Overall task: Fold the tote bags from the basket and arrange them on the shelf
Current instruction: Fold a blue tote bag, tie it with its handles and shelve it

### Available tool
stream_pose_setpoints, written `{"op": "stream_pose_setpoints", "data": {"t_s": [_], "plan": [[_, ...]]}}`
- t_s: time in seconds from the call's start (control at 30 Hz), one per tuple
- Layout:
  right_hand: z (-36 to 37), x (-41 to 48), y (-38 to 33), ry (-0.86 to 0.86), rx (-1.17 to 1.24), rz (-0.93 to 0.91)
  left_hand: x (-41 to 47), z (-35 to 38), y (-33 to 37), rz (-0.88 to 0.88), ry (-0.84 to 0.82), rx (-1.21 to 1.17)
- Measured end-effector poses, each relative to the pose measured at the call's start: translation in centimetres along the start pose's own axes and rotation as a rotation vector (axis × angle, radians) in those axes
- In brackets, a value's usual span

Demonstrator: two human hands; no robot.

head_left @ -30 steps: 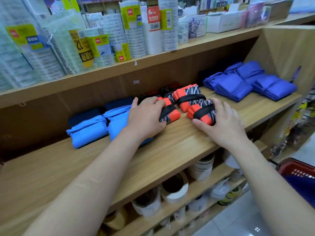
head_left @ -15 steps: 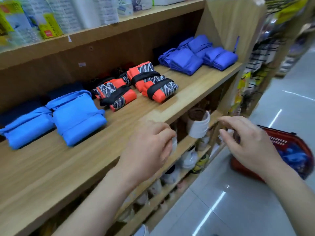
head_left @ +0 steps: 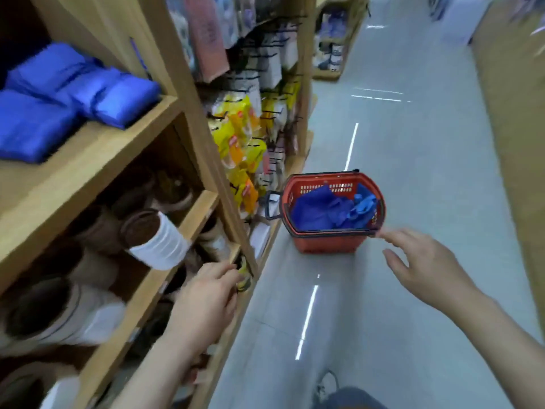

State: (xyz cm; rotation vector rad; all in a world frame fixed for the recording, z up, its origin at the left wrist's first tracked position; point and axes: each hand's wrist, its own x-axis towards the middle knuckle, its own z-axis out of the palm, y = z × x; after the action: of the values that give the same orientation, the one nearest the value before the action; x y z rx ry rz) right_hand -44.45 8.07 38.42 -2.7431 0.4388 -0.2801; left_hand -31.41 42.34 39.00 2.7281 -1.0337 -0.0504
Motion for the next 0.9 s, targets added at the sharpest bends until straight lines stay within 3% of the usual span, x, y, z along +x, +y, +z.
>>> {"op": "stream_pose_setpoints", "data": {"t_s": [0.3, 0.63, 0.77, 0.9], "plan": [[1.4, 4.5, 12.3, 0.05, 0.095, 0.337, 17.0, 8.4, 5.4, -0.029, -0.176, -0.165], [10.8, 19.4, 22.1, 0.056, 0.359, 0.758, 40.4, 22.2, 6.6, -0.112, -0.348, -0.464], [16.9, 25.1, 26.5, -0.045, 0.333, 0.775, 48.0, 29.3, 7.6, -0.171, -0.462, -0.527], [23.8, 29.8, 32.2, -0.202, 0.185, 0.647, 54.0, 37.9, 8.4, -0.139, -0.526, -0.469]]}}
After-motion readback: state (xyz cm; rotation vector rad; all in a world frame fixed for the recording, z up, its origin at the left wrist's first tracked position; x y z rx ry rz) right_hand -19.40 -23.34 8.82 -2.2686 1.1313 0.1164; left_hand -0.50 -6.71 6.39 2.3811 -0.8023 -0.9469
